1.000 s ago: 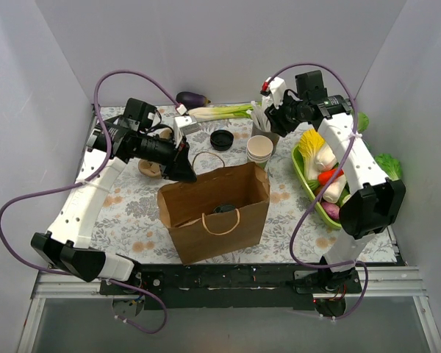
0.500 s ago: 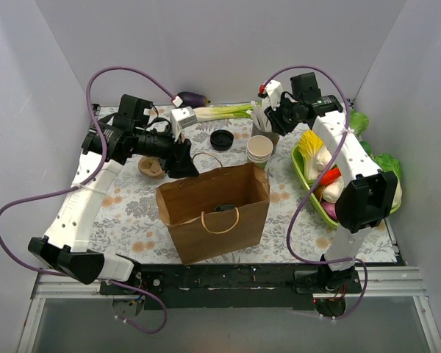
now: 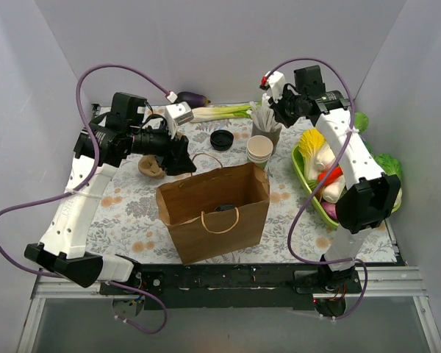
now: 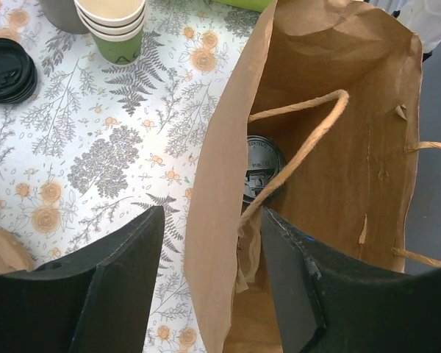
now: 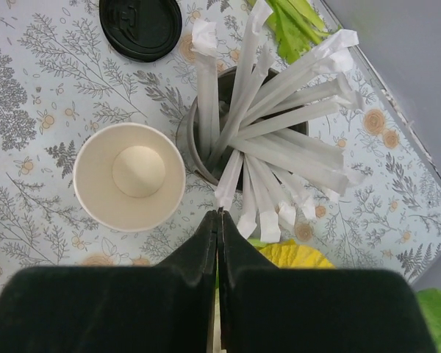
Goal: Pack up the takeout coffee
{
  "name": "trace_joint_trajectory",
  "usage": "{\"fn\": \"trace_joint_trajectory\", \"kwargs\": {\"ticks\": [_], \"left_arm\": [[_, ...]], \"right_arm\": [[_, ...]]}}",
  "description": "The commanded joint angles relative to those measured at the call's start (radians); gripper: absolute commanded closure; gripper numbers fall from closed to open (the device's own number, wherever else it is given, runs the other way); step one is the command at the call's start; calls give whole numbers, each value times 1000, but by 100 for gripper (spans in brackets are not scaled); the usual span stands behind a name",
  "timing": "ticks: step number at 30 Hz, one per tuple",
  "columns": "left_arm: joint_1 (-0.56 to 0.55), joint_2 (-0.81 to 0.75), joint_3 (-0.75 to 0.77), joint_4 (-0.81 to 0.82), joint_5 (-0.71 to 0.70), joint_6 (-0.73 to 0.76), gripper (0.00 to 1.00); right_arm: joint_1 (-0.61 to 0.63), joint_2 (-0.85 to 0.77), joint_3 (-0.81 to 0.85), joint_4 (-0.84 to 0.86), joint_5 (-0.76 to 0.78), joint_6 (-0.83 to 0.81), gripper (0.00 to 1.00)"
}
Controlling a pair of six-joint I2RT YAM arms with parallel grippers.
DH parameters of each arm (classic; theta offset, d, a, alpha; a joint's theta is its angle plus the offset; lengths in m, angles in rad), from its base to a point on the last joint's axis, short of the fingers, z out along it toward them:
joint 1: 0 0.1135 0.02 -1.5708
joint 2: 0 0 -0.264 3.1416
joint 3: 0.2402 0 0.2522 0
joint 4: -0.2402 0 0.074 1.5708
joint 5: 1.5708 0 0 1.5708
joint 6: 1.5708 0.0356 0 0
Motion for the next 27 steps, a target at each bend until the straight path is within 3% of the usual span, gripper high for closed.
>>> {"fn": "trace_joint_trajectory", "kwargs": {"ticks": [1, 15, 27], "left_arm": [[-3, -49, 35, 14, -36, 0, 45], [-2, -43, 80, 91, -127, -32, 41], [0, 16, 120, 151, -245, -66, 40]], "right_arm": [[-6, -122, 49, -31, 7, 7, 99], [-4, -332, 202, -134, -79, 61, 99], [-6, -643, 216, -178, -197, 141, 99]]}}
